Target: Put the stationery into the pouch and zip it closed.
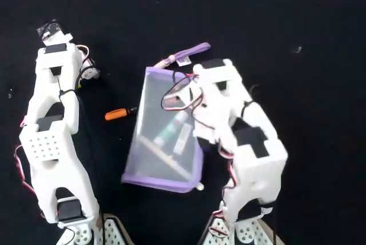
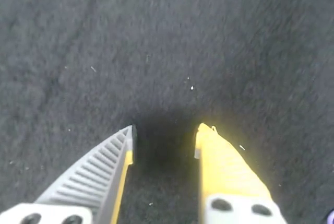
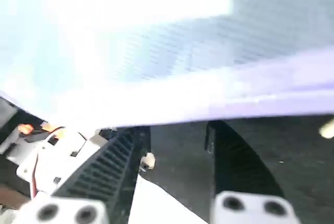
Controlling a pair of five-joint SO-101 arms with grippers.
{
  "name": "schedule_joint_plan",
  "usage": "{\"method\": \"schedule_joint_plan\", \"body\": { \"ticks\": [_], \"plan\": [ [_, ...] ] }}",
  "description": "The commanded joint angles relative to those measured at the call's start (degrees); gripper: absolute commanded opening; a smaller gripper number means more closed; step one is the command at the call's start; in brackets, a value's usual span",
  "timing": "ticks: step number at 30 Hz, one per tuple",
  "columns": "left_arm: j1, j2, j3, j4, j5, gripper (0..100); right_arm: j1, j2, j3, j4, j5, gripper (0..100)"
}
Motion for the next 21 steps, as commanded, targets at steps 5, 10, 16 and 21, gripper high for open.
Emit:
{"method": "schedule_joint_plan", "body": {
  "ticks": [5, 10, 16, 21],
  "plan": [
    [-1.0, -0.1, -0.9, -1.8, 0.6, 20, 10.7, -8.7, -9.1, -10.5, 0.6, 17.0],
    [-1.0, -0.1, -0.9, -1.8, 0.6, 20, 18.8, -5.8, -23.5, -21.6, 0.5, 17.2],
    [-1.0, -0.1, -0.9, -1.8, 0.6, 20, 15.7, 5.8, -40.3, -24.1, -0.5, 17.2],
    [-1.0, -0.1, -1.0, -1.8, 0.6, 20, 12.0, 20.7, -59.7, -24.1, -4.0, 17.3]
  ]
}}
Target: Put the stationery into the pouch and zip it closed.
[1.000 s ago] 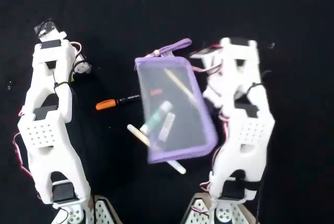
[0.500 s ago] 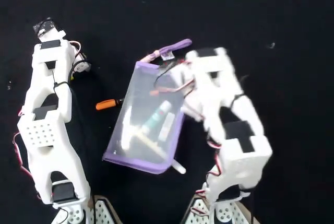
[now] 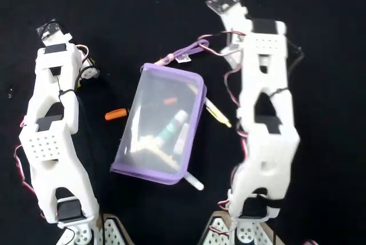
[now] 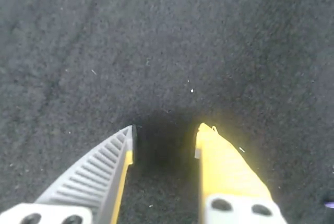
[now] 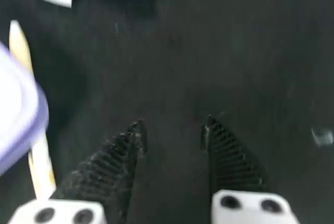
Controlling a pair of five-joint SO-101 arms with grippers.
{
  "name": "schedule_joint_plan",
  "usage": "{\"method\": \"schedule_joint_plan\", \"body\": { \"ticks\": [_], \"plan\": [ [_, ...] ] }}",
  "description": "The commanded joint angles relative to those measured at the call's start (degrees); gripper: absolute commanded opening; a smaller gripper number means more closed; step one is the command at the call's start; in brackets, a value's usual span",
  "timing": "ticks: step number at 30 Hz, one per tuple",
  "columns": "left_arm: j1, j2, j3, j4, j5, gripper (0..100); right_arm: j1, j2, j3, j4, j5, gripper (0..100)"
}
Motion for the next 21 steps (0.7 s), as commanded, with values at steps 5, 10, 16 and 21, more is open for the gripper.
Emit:
{"method": "schedule_joint_plan", "body": {
  "ticks": [5, 10, 16, 21],
  "plan": [
    [-0.9, -0.1, -0.4, -3.6, 0.6, 20, -4.0, 25.7, -39.7, -5.7, -2.1, 17.3],
    [-0.8, -0.1, -0.4, -4.0, 0.6, 20, -5.5, 41.3, -60.2, -7.4, -2.0, 17.3],
    [-0.6, -0.1, -0.7, -4.0, 0.6, 20, -8.5, 46.1, -61.4, -13.5, -2.5, 17.1],
    [-0.6, -0.1, -0.8, -4.0, 0.6, 20, -8.5, 49.3, -60.9, -23.2, -2.5, 17.0]
  ]
}}
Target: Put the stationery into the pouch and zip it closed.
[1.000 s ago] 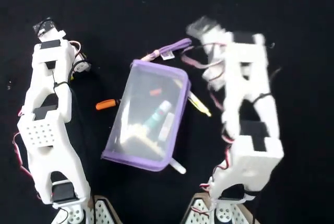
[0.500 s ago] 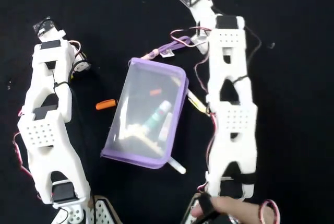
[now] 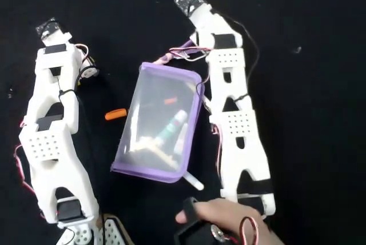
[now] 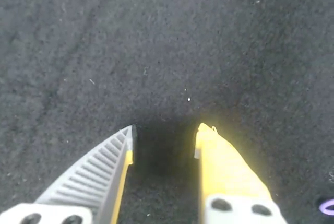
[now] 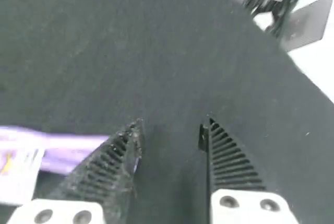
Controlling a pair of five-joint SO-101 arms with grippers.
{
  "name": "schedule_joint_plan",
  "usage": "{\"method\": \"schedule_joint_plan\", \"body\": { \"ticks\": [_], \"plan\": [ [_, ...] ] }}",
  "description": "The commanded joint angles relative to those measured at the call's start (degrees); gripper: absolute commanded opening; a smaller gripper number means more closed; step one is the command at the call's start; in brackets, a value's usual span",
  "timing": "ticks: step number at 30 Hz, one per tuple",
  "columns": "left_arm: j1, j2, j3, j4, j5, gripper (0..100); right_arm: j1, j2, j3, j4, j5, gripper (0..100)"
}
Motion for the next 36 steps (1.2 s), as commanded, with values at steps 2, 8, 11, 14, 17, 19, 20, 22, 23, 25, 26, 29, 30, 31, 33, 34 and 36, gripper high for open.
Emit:
{"method": "schedule_joint_plan", "body": {
  "ticks": [2, 8, 11, 14, 17, 19, 20, 22, 23, 25, 26, 29, 30, 31, 33, 34, 36],
  "plan": [
    [-0.6, -0.3, -0.9, -2.0, 0.6, 20, -0.6, 1.8, -2.6, -5.7, -0.8, 17.0],
    [-0.5, -0.3, -1.1, -2.0, 0.6, 20, -0.3, 0.0, -4.7, 5.7, -0.4, 17.0],
    [-0.5, -0.3, -1.1, -2.0, 0.6, 20, -0.2, -1.7, -4.6, 12.5, -0.4, 17.0],
    [-0.5, -0.3, -1.1, -2.0, 0.6, 20, 0.4, -3.1, -4.7, 17.5, -0.3, 17.0],
    [-0.5, -0.3, -1.1, -2.0, 0.6, 20, 1.3, -4.5, -4.7, 20.0, -0.3, 17.0],
    [-0.5, -0.3, -1.1, -2.0, 0.6, 20, 2.1, -6.0, -4.7, 21.2, -0.3, 17.0],
    [-0.5, -0.3, -1.1, -2.0, 0.6, 20, 2.2, -6.8, -4.7, 21.8, -0.3, 17.0],
    [-0.5, -0.3, -1.1, -2.0, 0.6, 20, 2.2, -8.7, -4.6, 23.7, -0.3, 17.0],
    [-0.5, -0.3, -1.1, -2.0, 0.6, 20, 1.9, -9.4, -4.6, 25.0, -0.3, 17.0],
    [-0.5, -0.3, -1.1, -2.1, 0.6, 20, 1.1, -10.3, -4.5, 27.2, -0.3, 17.0],
    [-0.5, -0.3, -1.1, -2.1, 0.6, 20, 0.5, -10.3, -4.5, 28.0, -0.1, 17.0],
    [-0.5, -0.3, -1.1, -2.1, 0.6, 20, -0.4, -8.9, -4.5, 28.5, 3.3, 17.0],
    [-0.5, -0.3, -1.1, -2.1, 0.6, 20, -0.7, -8.0, -4.5, 28.2, 4.9, 17.0],
    [-0.5, -0.3, -1.1, -2.1, 0.6, 20, -0.7, -7.0, -4.5, 27.8, 6.4, 17.0],
    [-0.5, -0.3, -1.1, -2.1, 0.6, 20, -0.5, -5.1, -4.6, 25.6, 8.4, 17.0],
    [-0.5, -0.3, -1.1, -2.1, 0.6, 20, -0.4, -4.3, -4.6, 24.5, 8.8, 17.0],
    [-0.5, -0.3, -1.1, -2.1, 0.6, 20, -0.4, -3.0, -4.6, 22.2, 8.9, 17.0]
  ]
}}
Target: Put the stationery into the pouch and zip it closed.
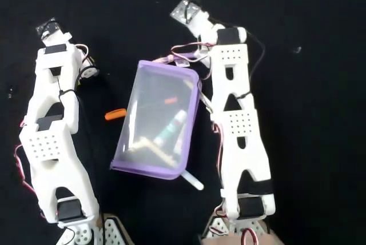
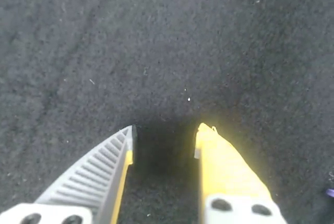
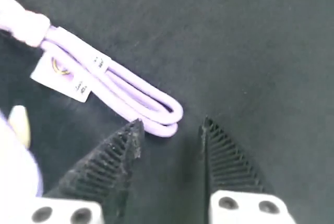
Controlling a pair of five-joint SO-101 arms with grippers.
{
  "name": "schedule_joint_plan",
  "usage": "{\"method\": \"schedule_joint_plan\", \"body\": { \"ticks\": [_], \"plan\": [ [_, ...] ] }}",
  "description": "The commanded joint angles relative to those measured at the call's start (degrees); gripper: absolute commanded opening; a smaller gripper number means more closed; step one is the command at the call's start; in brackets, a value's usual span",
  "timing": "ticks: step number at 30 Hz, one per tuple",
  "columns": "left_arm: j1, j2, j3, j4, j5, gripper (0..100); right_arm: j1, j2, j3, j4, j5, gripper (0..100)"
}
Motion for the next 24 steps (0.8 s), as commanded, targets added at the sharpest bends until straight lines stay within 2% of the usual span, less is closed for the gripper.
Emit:
{"method": "schedule_joint_plan", "body": {
  "ticks": [1, 8, 17, 24],
  "plan": [
    [-0.5, -0.3, -1.1, -2.1, 0.6, 20, -0.3, 1.0, -2.5, -5.2, 1.8, 17.0],
    [-0.5, -0.3, -1.1, -2.1, 0.6, 20, 0.4, 2.7, -2.6, -6.3, 1.8, 16.9],
    [-0.5, -0.3, -0.6, -3.9, 0.6, 20, 0.7, -3.0, -2.5, 2.3, 2.0, 16.9],
    [-0.5, -0.3, -0.6, -3.9, 0.6, 20, 0.7, 2.6, -2.5, -6.2, 6.7, 16.9]
  ]
}}
